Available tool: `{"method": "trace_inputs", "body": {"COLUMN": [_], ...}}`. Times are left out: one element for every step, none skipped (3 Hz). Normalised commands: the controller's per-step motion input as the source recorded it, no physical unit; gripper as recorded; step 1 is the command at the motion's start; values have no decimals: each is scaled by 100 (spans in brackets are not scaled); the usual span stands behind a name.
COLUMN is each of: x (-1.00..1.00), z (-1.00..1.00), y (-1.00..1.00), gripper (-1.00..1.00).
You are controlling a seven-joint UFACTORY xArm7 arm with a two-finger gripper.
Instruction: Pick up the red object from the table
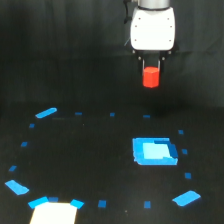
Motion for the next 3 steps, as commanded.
{"method": "trace_inputs", "body": {"x": [3, -25, -30], "z": [75, 100, 100], "y": [7, 11, -9], "gripper": [-92, -100, -100]}}
